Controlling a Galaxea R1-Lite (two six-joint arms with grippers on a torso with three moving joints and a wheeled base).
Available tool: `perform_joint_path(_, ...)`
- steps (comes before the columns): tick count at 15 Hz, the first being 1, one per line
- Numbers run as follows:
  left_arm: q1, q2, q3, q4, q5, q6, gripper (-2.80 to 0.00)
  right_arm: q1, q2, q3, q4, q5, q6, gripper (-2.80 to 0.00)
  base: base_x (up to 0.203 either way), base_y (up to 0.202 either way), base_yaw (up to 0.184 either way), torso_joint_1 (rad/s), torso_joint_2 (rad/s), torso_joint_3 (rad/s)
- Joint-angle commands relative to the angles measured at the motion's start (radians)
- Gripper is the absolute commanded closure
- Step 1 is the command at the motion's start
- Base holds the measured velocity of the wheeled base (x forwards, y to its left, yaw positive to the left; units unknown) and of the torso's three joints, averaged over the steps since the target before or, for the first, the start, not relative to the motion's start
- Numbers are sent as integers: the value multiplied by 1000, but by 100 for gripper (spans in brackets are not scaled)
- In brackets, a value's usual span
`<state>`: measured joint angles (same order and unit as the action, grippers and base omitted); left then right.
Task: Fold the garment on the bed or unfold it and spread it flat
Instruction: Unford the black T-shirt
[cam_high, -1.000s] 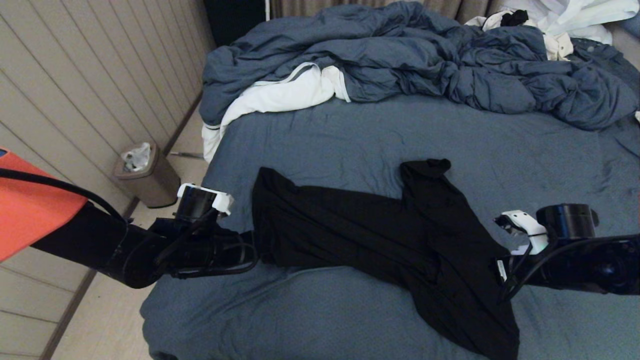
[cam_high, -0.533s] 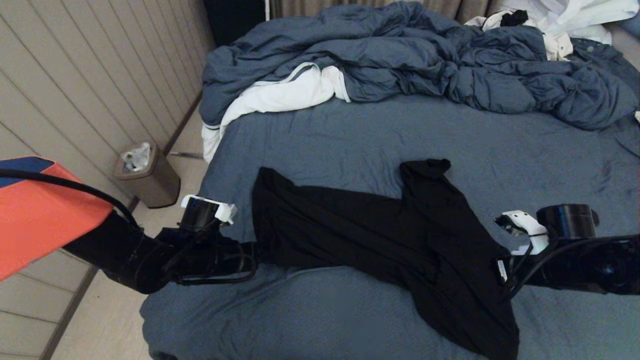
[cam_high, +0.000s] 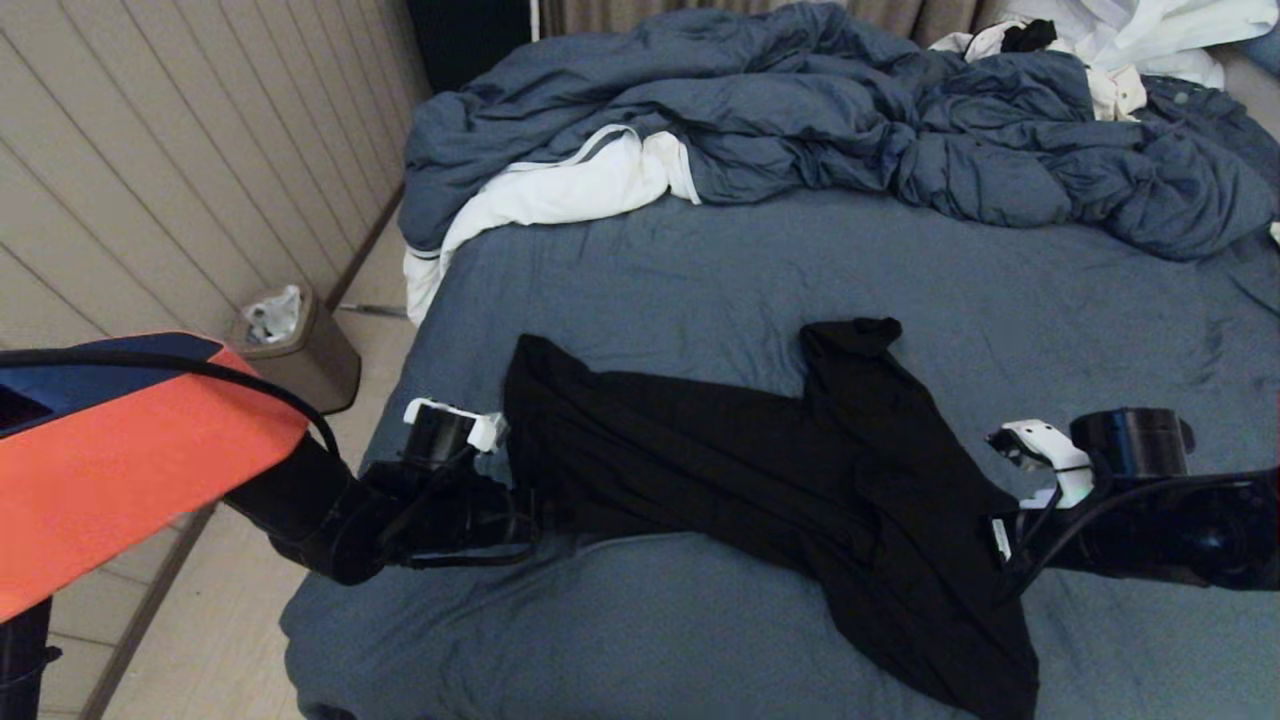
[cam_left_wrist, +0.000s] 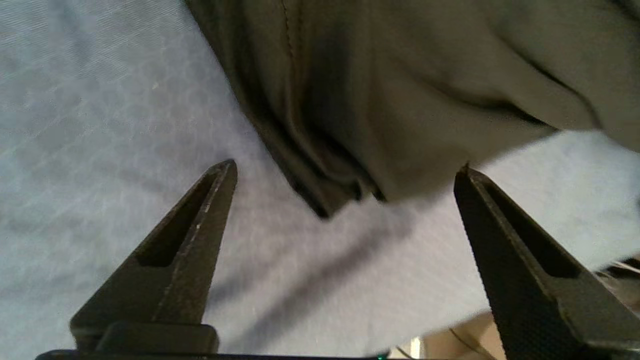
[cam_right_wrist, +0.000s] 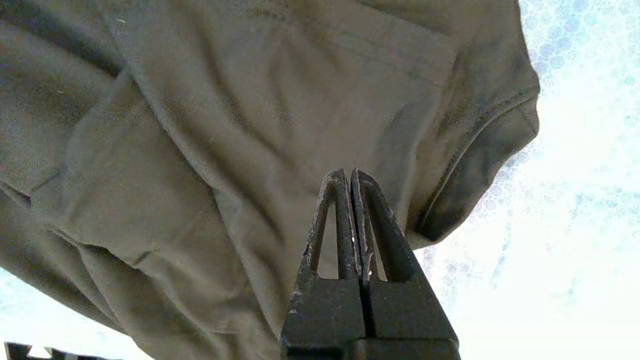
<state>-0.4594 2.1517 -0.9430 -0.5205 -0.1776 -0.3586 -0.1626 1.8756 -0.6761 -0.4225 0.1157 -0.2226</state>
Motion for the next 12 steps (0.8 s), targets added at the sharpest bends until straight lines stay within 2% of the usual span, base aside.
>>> perform_joint_path(1,-4,34,-20,-2,3,-3,-280,1,5,6,-9,1,-1,0,0,0,0,0,0,0)
perform_joint_path(2,-8,33,-19,0,4,-5,-280,1,4,7,-9,2,-1,0,0,0,0,0,0,0)
perform_joint_path(3,-10,33,-20,3,3,-5,0,0,4,4,-9,1,-1,0,0,0,0,0,0,0)
perform_joint_path(7,-11,42,-31,-3,4,-15,0,1,10,6,-9,2,-1,0,0,0,0,0,0,0)
perform_joint_path(10,-40,30,-15,0,4,-28,0,0,8,3,-9,1,-2,0,0,0,0,0,0,0)
perform_joint_path(12,-50,-18,14,16,26,-28,0,0,4,0,-9,1,-1,0,0,0,0,0,0,0)
